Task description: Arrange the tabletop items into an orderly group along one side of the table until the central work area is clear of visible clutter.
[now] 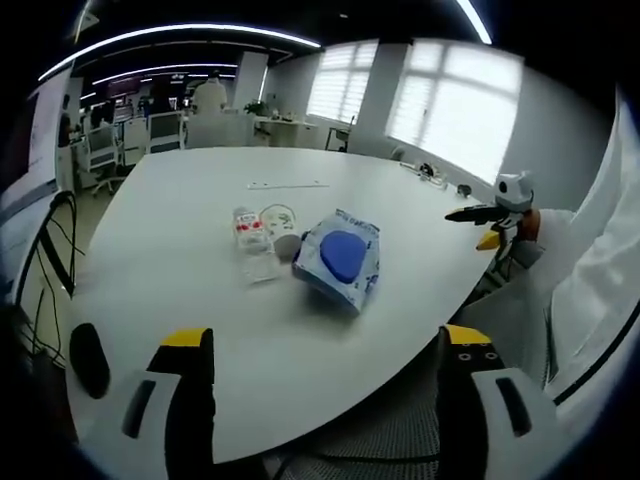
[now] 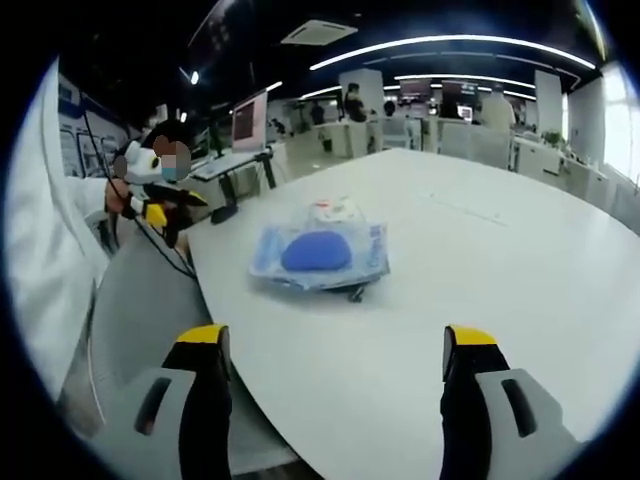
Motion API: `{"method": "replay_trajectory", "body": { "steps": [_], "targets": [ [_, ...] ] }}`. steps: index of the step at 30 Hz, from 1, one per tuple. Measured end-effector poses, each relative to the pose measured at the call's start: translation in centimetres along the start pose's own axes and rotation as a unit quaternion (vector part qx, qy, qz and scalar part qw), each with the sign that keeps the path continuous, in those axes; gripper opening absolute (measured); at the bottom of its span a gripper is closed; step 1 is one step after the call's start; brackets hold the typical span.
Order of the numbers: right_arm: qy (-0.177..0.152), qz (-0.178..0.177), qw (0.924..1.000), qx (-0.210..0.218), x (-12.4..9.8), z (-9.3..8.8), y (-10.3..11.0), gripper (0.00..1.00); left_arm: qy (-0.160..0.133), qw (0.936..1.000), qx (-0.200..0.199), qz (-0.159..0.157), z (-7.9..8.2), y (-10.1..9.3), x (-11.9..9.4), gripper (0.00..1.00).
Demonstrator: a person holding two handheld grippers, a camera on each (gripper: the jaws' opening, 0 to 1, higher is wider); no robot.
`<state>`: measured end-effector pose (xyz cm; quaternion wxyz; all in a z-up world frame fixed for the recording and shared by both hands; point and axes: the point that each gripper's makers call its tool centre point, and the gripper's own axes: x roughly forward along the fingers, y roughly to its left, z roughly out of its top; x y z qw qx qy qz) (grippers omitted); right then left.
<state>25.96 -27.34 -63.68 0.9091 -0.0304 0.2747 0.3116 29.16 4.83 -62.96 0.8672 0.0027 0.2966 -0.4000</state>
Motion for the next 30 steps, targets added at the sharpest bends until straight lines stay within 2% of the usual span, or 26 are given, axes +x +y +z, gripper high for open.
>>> {"method": "replay_trajectory", "body": {
  "steps": [25, 30],
  "targets": [
    [-0.012, 0.009, 0.9998, -0.012, 1.5, 2.0, -1.4, 0.84, -0.012, 0.9999, 0.003, 0.001, 2.0, -0.2, 1.4, 0.93],
    [-0.020, 0.011, 0.9997, -0.010, 2.0, 2.6, -1.6, 0.80, -0.012, 0.9999, 0.005, 0.001, 2.4, -0.4, 1.9, 0.92]
  ]
}}
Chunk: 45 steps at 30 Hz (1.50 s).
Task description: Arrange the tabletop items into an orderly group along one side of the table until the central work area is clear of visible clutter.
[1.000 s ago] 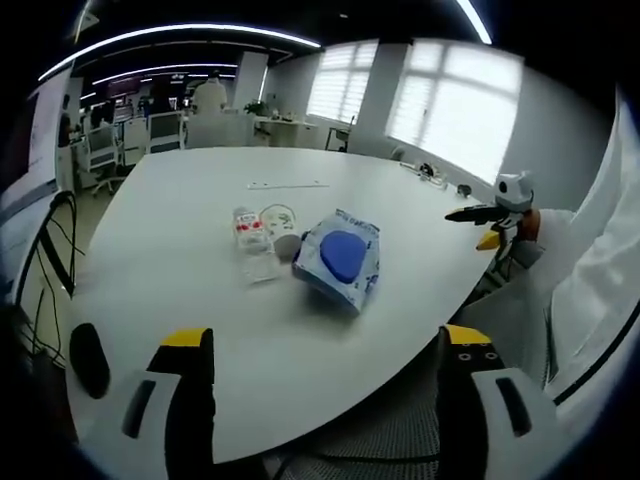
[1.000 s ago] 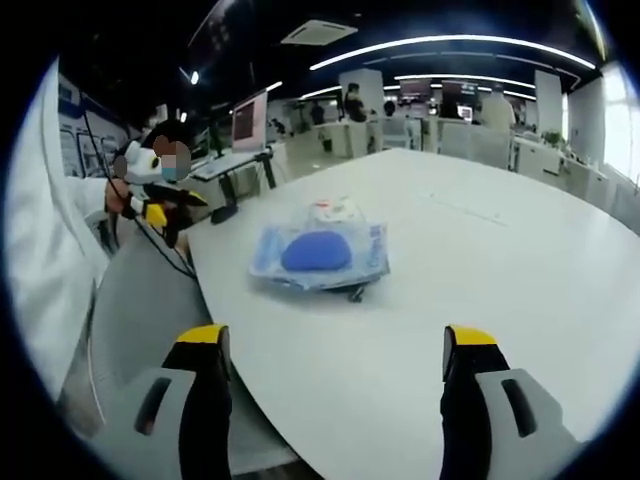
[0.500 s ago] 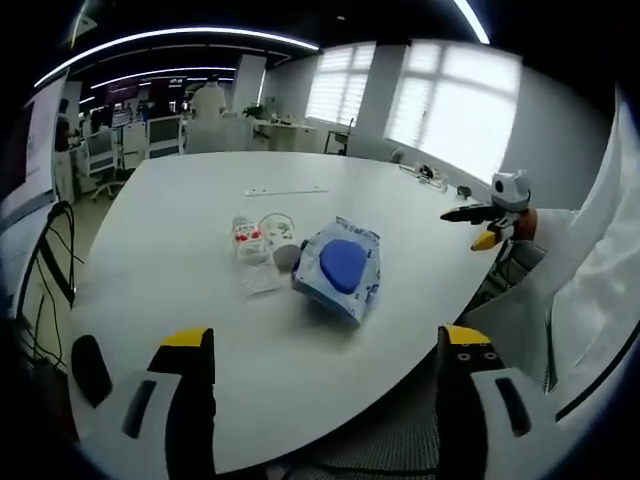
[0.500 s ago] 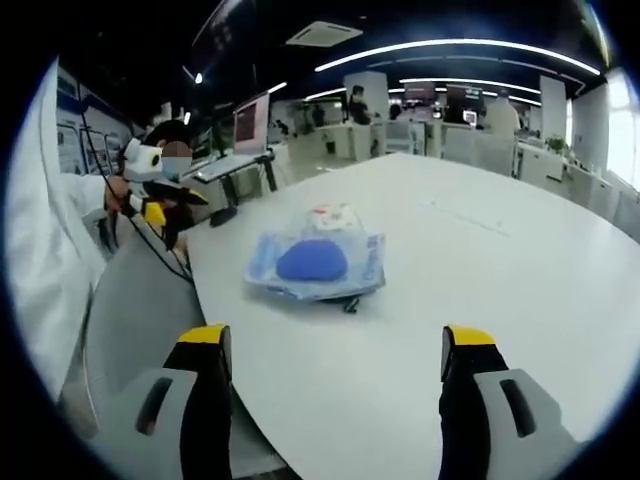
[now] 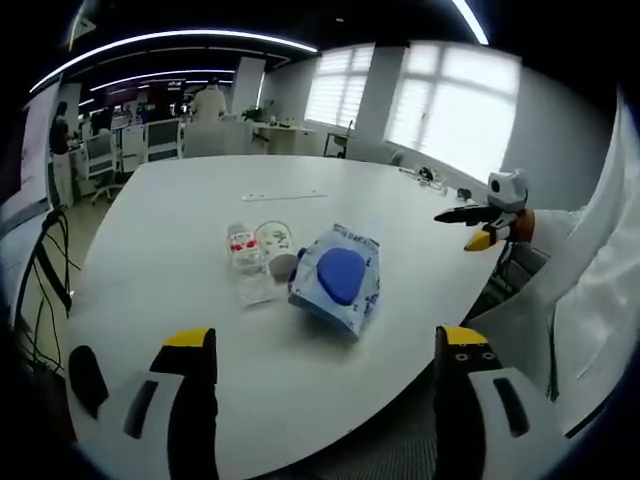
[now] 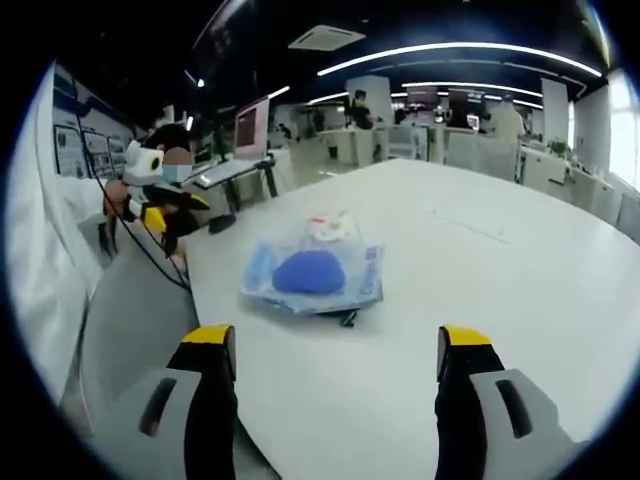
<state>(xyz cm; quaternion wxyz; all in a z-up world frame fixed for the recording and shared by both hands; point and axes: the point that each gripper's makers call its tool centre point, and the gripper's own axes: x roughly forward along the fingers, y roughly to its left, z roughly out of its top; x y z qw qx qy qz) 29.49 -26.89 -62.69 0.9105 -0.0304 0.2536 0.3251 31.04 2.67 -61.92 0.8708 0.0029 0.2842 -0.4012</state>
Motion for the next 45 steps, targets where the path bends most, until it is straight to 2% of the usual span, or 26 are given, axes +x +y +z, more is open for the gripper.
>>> {"method": "replay_trajectory", "body": {
  "steps": [18, 31, 45],
  "targets": [
    [-0.002, 0.024, 0.9997, -0.008, 2.8, 1.7, -1.0, 0.79, -0.008, 1.0000, -0.005, 0.001, 1.3, -0.4, 2.2, 0.91],
    [0.005, 0.044, 0.9990, -0.011, 5.0, 2.1, -1.8, 0.77, -0.011, 0.9997, -0.019, 0.007, 1.7, -0.5, 4.2, 0.90],
    [0.016, 0.065, 0.9977, -0.010, 7.6, 2.1, -2.4, 0.75, -0.009, 0.9992, -0.036, 0.012, 1.5, -0.1, 6.1, 0.89]
  ]
}}
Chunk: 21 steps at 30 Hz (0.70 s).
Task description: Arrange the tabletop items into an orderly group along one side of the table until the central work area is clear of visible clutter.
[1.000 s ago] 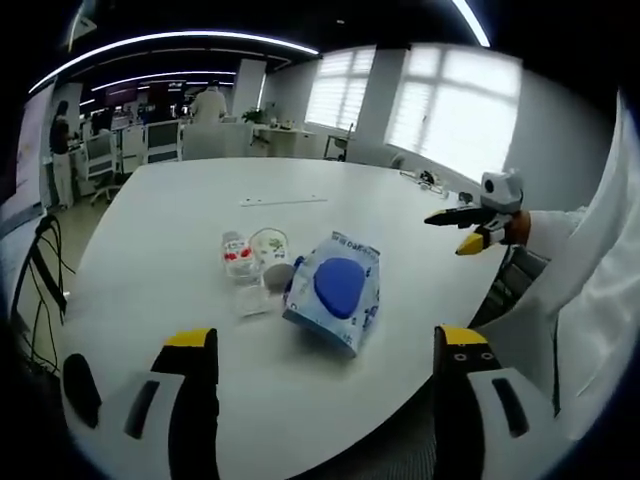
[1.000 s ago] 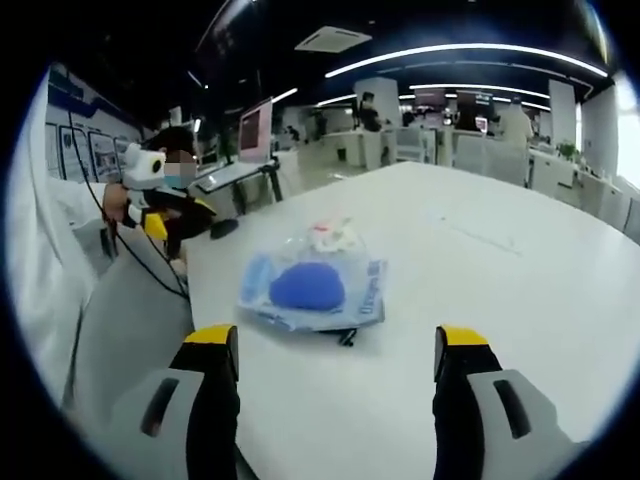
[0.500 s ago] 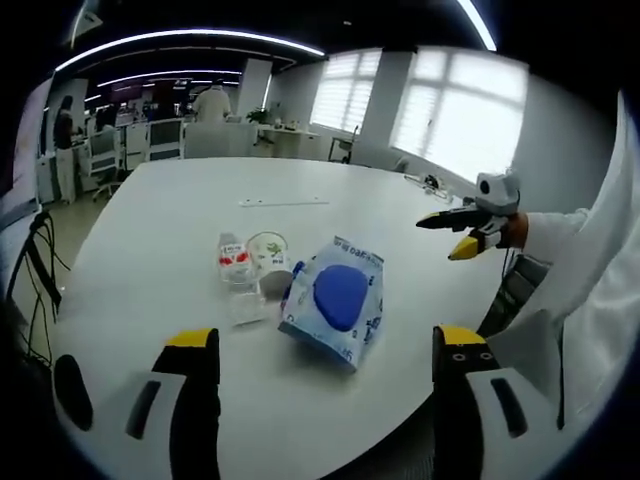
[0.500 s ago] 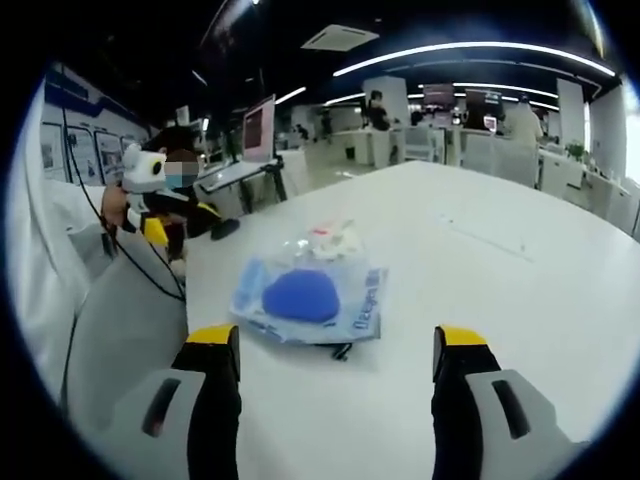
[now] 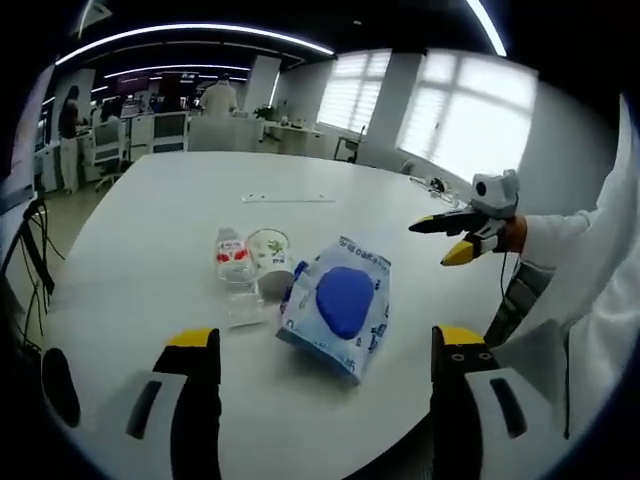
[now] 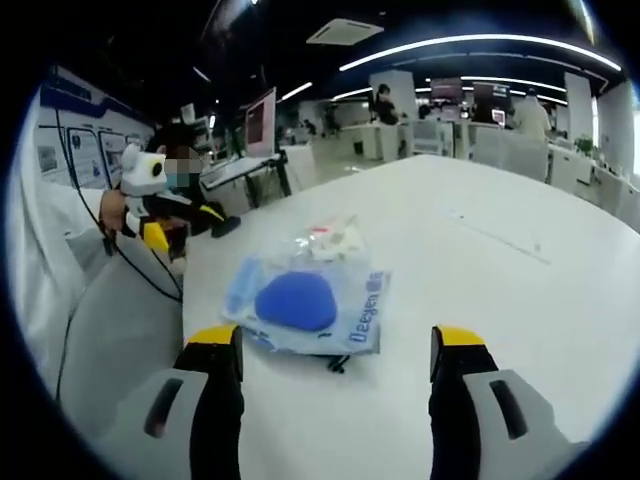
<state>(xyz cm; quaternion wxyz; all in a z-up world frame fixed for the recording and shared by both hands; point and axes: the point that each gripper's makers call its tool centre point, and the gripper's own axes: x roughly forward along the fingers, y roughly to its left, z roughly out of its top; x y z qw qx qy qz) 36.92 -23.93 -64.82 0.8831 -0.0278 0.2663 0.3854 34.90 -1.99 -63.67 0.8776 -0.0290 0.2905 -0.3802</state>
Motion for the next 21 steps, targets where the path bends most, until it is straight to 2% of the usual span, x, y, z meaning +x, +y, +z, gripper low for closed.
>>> {"method": "replay_trajectory", "body": {
  "steps": [21],
  "targets": [
    [0.013, 0.022, 0.9996, 0.009, 3.1, -0.3, -1.0, 0.69, 0.008, 0.9994, -0.029, 0.015, -1.1, 0.8, 2.5, 0.87]
  ]
}}
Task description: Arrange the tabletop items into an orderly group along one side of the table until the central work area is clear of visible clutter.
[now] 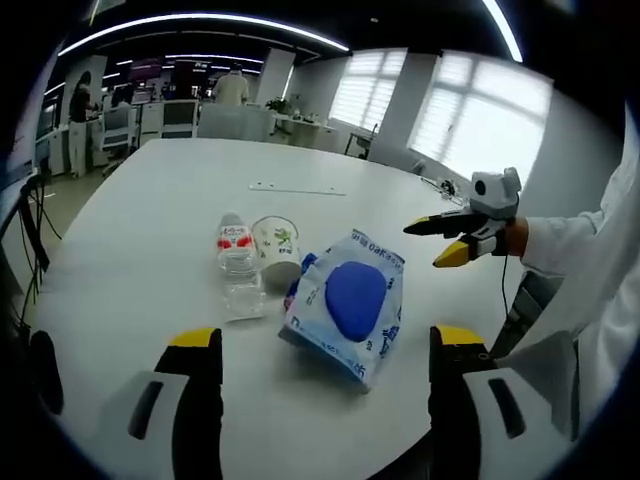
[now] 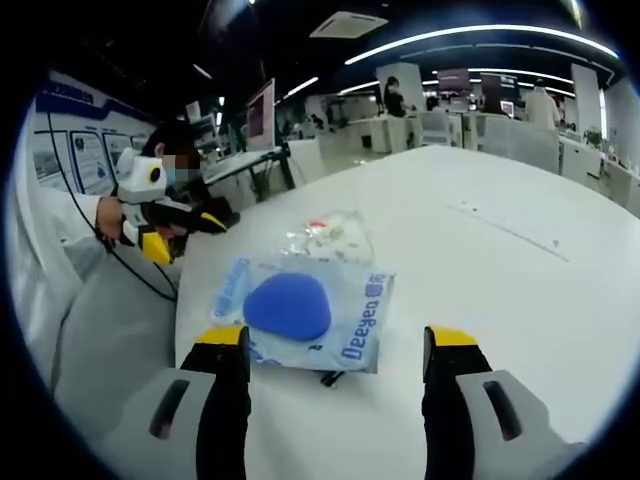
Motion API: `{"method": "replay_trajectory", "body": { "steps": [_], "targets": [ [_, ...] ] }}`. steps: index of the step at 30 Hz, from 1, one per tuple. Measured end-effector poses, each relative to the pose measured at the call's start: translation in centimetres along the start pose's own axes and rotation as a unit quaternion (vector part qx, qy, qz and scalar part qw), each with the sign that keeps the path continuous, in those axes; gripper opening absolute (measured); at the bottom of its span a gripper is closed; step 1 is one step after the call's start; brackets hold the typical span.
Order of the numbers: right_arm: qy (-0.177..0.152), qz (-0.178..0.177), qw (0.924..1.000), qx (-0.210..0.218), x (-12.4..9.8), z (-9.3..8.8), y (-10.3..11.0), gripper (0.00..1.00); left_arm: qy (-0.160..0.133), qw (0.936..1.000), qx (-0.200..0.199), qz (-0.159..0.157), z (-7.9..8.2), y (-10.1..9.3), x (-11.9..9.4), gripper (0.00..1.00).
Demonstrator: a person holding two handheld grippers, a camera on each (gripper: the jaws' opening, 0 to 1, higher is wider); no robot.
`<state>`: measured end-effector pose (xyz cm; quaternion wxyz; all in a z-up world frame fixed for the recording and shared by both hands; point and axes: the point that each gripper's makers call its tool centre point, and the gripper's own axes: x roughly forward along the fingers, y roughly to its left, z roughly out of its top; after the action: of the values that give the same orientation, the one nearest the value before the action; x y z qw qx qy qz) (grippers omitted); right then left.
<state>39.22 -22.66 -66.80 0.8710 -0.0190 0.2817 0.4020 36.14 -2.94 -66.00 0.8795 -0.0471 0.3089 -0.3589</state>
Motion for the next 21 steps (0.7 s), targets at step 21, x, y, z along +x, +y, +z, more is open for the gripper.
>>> {"method": "replay_trajectory", "body": {
  "steps": [21],
  "targets": [
    [0.022, -0.001, 0.9991, 0.037, 1.4, -1.6, -1.2, 0.54, 0.013, 0.9993, -0.030, 0.018, -1.0, 0.6, 3.0, 0.75]
  ]
}}
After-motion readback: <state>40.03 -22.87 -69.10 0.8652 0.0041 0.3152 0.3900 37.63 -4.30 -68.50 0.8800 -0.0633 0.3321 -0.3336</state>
